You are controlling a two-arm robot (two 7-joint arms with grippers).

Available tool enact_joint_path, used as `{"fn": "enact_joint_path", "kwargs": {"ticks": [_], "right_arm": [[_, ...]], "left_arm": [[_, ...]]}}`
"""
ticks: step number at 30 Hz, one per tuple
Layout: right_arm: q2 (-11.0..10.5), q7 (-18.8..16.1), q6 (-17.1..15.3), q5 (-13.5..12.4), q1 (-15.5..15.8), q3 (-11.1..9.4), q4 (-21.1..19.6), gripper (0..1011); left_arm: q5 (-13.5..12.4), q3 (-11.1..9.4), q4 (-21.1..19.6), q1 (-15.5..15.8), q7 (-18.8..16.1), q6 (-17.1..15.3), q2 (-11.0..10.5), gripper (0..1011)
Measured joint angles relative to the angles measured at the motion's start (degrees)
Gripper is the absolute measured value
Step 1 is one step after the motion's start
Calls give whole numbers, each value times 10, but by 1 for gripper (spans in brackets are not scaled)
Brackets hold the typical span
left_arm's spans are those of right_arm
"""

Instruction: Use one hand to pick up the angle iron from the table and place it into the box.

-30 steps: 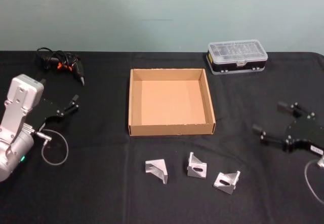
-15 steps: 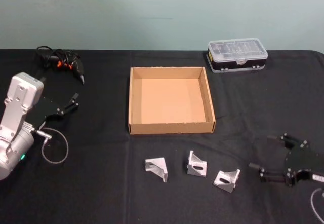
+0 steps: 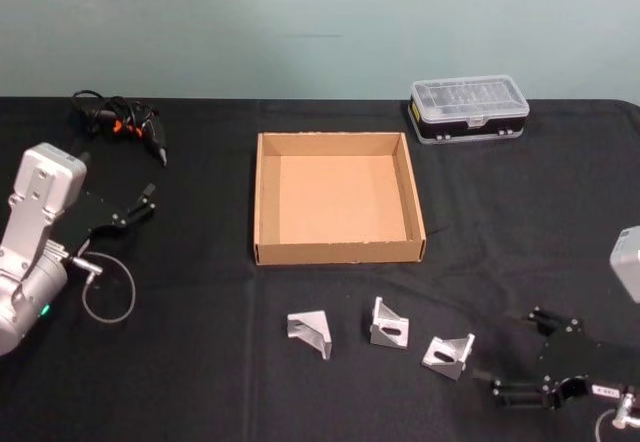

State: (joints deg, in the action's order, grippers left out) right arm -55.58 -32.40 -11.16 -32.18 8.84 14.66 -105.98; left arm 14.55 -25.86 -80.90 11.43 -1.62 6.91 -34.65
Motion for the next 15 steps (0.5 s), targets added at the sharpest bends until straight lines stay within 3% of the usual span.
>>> {"fn": "enact_joint_path", "kwargs": {"ticks": [15], "right_arm": [[20, -7, -5, 26, -24, 35, 18, 1002]], "left_arm": [[0, 0, 0, 0, 0, 0, 0, 1000]]}}
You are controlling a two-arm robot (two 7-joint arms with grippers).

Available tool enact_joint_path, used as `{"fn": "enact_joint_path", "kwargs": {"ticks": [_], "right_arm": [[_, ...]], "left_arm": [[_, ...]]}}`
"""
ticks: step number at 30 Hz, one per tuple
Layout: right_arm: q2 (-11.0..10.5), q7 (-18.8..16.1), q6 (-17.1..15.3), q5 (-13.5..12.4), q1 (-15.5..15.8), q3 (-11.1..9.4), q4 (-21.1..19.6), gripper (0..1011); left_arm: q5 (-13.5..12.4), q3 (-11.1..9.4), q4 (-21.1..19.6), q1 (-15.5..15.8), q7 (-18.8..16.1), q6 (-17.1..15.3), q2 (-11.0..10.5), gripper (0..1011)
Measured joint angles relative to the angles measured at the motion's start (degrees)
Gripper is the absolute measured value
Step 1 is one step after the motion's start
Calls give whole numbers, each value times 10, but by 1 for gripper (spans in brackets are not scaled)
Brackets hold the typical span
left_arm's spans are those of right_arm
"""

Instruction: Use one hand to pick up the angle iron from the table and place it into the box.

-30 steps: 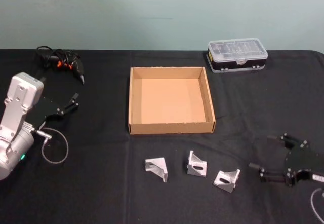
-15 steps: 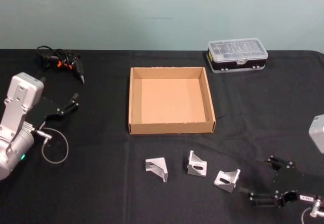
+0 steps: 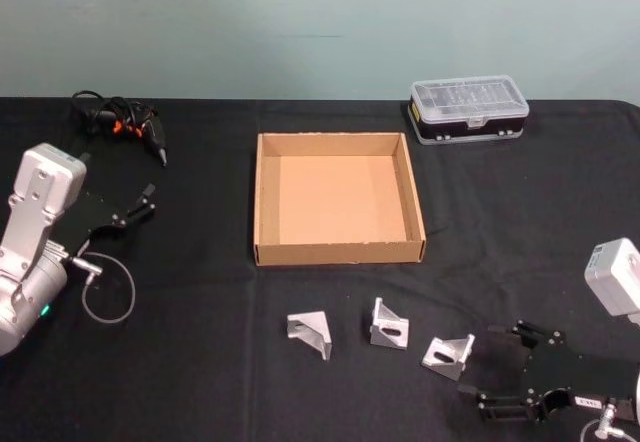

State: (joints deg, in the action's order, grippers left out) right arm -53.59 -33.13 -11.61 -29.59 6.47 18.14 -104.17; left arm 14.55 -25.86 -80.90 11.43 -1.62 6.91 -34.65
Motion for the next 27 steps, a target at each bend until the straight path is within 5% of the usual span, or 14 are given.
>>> {"fn": "enact_joint_path", "kwargs": {"ticks": [27], "right_arm": [[34, -7, -4, 31, -46, 36, 35, 1002]], "left_arm": [[0, 0, 0, 0, 0, 0, 0, 1000]]}}
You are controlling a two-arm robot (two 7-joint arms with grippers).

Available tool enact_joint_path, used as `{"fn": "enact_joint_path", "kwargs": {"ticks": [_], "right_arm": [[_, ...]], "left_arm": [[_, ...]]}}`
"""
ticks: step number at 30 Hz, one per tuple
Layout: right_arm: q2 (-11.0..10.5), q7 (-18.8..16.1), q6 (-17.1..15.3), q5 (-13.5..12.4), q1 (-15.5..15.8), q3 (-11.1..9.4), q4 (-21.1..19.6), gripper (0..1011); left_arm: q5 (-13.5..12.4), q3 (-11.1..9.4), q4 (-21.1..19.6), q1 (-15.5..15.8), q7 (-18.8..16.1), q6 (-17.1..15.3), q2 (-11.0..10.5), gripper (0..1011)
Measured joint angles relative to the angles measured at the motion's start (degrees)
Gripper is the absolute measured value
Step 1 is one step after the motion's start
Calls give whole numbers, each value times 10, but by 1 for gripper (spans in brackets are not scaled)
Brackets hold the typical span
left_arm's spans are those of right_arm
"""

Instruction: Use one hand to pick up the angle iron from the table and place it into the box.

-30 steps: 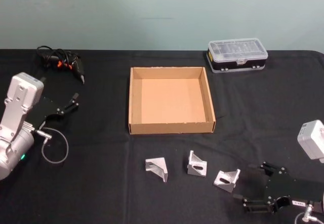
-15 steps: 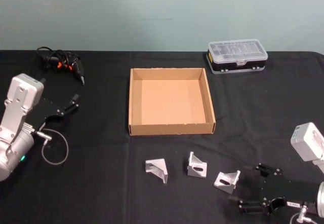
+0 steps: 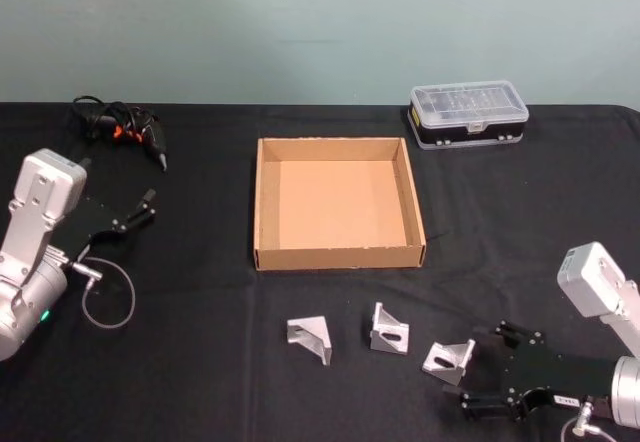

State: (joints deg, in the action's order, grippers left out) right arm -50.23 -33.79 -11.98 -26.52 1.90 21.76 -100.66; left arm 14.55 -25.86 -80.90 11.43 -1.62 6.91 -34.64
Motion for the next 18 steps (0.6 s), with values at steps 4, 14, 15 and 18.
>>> {"fn": "enact_joint_path", "kwargs": {"ticks": [4, 14, 15, 18], "right_arm": [[5, -1, -1, 3, -6, 4, 6, 1002], [12, -2, -1, 6, -13, 10, 14, 1002], [12, -2, -1, 6, -13, 10, 14, 1002], [14, 0, -1, 6, -12, 9, 15, 1002]], "left_arm": [[0, 0, 0, 0, 0, 0, 0, 1000], [0, 0, 0, 0, 0, 0, 0, 1000], [0, 0, 0, 0, 0, 0, 0, 1000], [0, 0, 0, 0, 0, 0, 0, 1000]]}}
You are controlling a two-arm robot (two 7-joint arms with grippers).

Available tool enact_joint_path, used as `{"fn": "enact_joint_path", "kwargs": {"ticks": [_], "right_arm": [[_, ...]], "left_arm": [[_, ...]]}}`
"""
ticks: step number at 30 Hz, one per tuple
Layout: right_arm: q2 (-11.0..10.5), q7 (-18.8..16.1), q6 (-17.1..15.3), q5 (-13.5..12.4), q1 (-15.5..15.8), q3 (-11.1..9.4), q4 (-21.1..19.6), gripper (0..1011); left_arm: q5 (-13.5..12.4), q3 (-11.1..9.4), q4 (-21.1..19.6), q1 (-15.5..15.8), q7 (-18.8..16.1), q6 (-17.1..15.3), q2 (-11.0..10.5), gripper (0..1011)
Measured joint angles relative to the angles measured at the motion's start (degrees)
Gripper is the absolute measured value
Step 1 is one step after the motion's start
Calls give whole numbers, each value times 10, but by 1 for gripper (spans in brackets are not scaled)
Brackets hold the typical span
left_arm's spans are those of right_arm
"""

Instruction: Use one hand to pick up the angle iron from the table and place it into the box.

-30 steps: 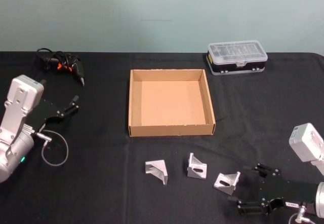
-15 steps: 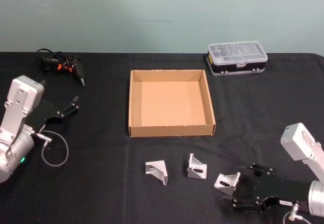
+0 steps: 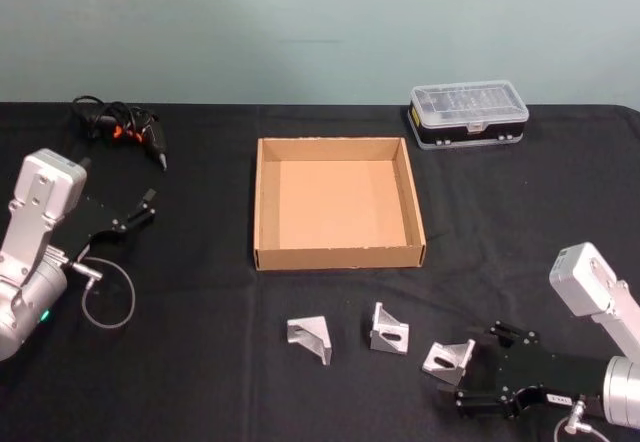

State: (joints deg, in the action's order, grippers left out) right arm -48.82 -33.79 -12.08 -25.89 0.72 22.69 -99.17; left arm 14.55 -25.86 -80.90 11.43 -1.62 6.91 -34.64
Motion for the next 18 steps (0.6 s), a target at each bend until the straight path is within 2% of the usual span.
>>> {"fn": "enact_joint_path", "kwargs": {"ticks": [9, 13, 18], "right_arm": [[5, 5, 0, -3, 2, -2, 1, 998], [7, 8, 0, -3, 2, -2, 2, 929], [9, 8, 0, -3, 2, -2, 4, 787]], "left_arm": [[0, 0, 0, 0, 0, 0, 0, 1000], [0, 0, 0, 0, 0, 0, 0, 1000], [0, 0, 0, 0, 0, 0, 0, 1000]]}}
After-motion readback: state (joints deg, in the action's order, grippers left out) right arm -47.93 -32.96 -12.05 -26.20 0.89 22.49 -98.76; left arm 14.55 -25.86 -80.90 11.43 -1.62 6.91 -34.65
